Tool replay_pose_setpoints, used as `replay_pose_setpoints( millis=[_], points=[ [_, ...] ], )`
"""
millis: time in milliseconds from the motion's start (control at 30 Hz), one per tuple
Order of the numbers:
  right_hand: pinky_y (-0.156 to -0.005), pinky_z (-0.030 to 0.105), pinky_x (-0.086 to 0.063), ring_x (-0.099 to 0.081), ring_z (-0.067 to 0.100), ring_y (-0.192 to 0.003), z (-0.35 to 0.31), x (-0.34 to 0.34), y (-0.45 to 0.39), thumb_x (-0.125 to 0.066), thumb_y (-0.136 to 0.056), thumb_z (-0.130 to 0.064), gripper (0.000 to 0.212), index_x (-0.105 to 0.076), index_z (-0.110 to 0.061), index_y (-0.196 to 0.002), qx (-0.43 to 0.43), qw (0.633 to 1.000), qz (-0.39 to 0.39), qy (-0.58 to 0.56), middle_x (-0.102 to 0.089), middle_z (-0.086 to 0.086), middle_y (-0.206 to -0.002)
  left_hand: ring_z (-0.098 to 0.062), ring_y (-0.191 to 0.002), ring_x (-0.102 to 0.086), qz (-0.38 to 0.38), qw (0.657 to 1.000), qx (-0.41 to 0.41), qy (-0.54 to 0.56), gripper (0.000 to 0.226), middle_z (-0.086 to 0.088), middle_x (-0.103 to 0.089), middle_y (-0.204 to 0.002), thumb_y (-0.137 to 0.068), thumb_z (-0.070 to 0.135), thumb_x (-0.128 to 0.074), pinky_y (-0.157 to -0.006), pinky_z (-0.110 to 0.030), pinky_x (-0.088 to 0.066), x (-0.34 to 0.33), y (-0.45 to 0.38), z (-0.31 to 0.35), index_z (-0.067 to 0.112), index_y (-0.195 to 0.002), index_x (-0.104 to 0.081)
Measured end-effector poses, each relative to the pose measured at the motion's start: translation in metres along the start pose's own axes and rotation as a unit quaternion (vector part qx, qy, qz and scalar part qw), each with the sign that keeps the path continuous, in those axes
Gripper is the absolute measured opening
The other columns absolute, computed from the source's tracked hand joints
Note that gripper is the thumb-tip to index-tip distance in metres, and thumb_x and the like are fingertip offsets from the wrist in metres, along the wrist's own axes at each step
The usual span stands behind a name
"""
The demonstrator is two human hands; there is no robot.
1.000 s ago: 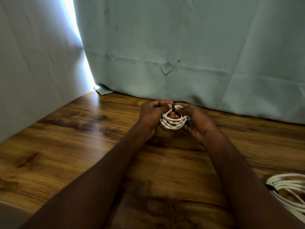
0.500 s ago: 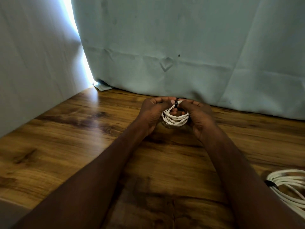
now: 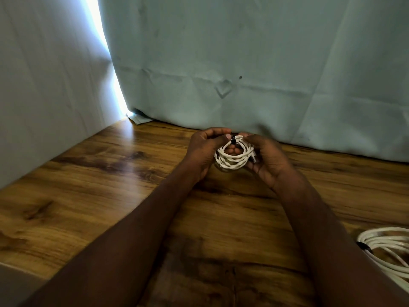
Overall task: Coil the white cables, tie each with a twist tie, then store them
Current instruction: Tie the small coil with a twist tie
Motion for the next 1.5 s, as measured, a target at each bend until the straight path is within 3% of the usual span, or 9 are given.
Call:
replay_pose_setpoints(
  millis=[133,300,633,867,1067,1200,1267,1367,1500],
  points=[
    [-0.084,0.04,-0.063,-0.074,0.025,-0.084,0.001,0.001,-0.002,-0.06,-0.087,0.001,0.041,-0.061,0.006,-0.128,-0.002,0.995,-0.03,-0.092,-0.073,0.019,-0.104,-0.029,-0.083,-0.074,-0.01,0.999,0.035,0.03,0.015,-0.022,-0.076,-0.098,-0.093,0.0,-0.069,-0.083,-0.04,-0.064,-0.001,0.0,-0.004,-0.003,-0.107,-0.071],
    [-0.085,0.04,-0.06,-0.075,0.022,-0.081,0.004,0.013,-0.006,-0.049,-0.102,0.002,0.024,-0.063,-0.002,-0.122,0.012,0.994,0.017,-0.104,-0.074,0.014,-0.1,-0.025,-0.078,-0.076,-0.05,0.997,0.06,-0.01,0.02,-0.018,-0.077,-0.089,-0.097,0.012,-0.068,-0.084,-0.041,-0.064,-0.008,0.007,-0.009,-0.004,-0.108,-0.072],
    [-0.076,0.043,-0.064,-0.075,0.031,-0.082,0.011,0.011,-0.004,-0.054,-0.1,0.004,0.019,-0.064,-0.005,-0.114,0.023,0.992,0.036,-0.123,-0.074,0.021,-0.103,-0.02,-0.061,-0.074,-0.016,0.999,0.051,0.004,0.013,-0.011,-0.074,-0.072,-0.1,0.005,-0.062,-0.059,-0.031,-0.062,-0.007,0.009,-0.007,-0.004,-0.103,-0.071],
    [-0.078,0.033,-0.054,-0.071,0.025,-0.086,0.002,0.021,0.01,-0.069,-0.094,-0.009,0.014,-0.079,-0.01,-0.104,0.071,0.99,0.108,0.051,-0.079,0.012,-0.095,-0.037,-0.1,-0.074,0.004,0.998,-0.016,-0.062,0.01,-0.021,-0.078,-0.099,-0.092,0.008,-0.073,-0.1,-0.053,-0.056,-0.004,0.001,0.001,0.004,-0.1,-0.079],
    [-0.069,0.025,-0.058,-0.074,0.016,-0.081,-0.031,0.022,0.059,-0.072,-0.091,-0.001,0.022,-0.075,-0.002,-0.113,0.138,0.979,0.11,0.106,-0.078,0.011,-0.094,-0.024,-0.104,-0.072,-0.073,0.992,-0.07,-0.077,0.017,-0.013,-0.078,-0.108,-0.092,0.017,-0.075,-0.102,-0.048,-0.053,-0.026,0.02,0.021,0.01,-0.107,-0.078],
    [-0.084,0.03,-0.059,-0.076,0.021,-0.095,-0.074,0.031,0.115,-0.078,-0.082,0.004,0.026,-0.077,-0.003,-0.108,0.239,0.94,0.134,0.201,-0.08,0.01,-0.101,-0.008,-0.093,-0.071,-0.102,0.984,-0.098,-0.113,0.021,-0.008,-0.073,-0.113,-0.096,0.022,-0.072,-0.078,-0.027,-0.057,-0.05,0.05,0.035,0.013,-0.116,-0.075],
    [-0.086,0.031,-0.059,-0.075,0.015,-0.095,-0.091,0.033,0.146,-0.08,-0.079,0.004,0.026,-0.079,-0.006,-0.104,0.291,0.907,0.15,0.267,-0.079,0.004,-0.101,-0.007,-0.077,-0.066,-0.109,0.989,-0.058,-0.076,0.021,-0.002,-0.071,-0.096,-0.1,0.031,-0.065,-0.068,-0.027,-0.052,-0.062,0.069,0.036,0.016,-0.113,-0.073],
    [-0.088,0.032,-0.058,-0.069,0.008,-0.098,-0.108,0.036,0.195,-0.081,-0.074,0.001,0.027,-0.08,-0.013,-0.097,0.378,0.82,0.186,0.388,-0.072,-0.002,-0.105,-0.022,-0.082,-0.069,-0.147,0.989,0.032,0.013,0.051,-0.011,-0.073,-0.093,-0.099,0.043,-0.059,-0.075,-0.037,-0.059,-0.09,0.101,0.025,-0.001,-0.125,-0.065],
    [-0.093,0.014,-0.047,-0.063,0.002,-0.106,-0.096,0.03,0.233,-0.073,-0.073,0.01,0.036,-0.078,-0.015,-0.098,0.405,0.754,0.125,0.502,-0.067,-0.001,-0.112,-0.035,-0.105,-0.07,-0.164,0.978,0.104,0.076,0.042,-0.029,-0.068,-0.126,-0.1,0.011,-0.061,-0.086,-0.039,-0.063,-0.108,0.142,-0.003,-0.009,-0.136,-0.056]
  ],
)
Point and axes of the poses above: each hand's wrist, its own y-axis away from the middle knuckle, its own x-axis out of the back of the hand, z = x × y, the point moved 8 cm from there along -y, towards the middle knuckle
